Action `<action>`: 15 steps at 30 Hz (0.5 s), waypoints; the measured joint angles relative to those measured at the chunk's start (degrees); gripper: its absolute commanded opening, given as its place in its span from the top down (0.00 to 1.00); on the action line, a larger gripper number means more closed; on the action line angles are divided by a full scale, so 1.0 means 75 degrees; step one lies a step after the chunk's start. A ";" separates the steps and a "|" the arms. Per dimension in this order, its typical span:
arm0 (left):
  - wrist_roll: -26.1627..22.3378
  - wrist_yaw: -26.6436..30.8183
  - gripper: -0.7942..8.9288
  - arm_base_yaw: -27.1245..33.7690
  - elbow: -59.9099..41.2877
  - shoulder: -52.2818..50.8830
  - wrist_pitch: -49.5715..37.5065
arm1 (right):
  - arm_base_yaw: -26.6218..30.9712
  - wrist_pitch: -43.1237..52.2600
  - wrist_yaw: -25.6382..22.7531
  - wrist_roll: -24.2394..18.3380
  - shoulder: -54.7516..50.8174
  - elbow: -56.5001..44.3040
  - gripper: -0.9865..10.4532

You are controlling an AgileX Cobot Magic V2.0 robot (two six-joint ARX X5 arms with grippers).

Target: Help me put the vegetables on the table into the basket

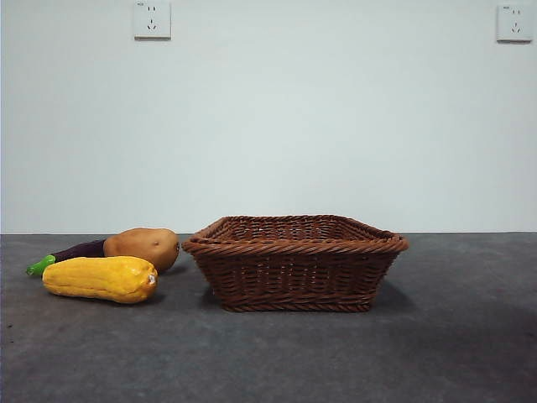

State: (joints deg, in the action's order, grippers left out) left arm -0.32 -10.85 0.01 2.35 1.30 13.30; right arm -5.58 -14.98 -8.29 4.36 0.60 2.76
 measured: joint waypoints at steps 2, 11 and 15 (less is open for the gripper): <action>0.0035 0.0000 0.92 0.0000 0.0000 0.0000 0.0000 | 0.0000 0.0020 0.0152 0.0108 0.0000 0.0000 0.92; 0.1008 -0.0020 0.92 0.0000 0.0766 0.0096 0.0265 | -0.0003 0.0283 0.0796 0.0982 0.0163 0.0691 0.92; 0.1259 -0.0323 0.92 0.0000 0.1478 0.0399 0.0761 | -0.0003 -0.0038 0.1055 0.1096 0.0647 0.1629 0.92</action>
State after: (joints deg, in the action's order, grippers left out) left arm 9.13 -13.28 0.01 13.43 4.29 19.00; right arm -5.61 -15.27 -0.38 12.58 5.45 14.98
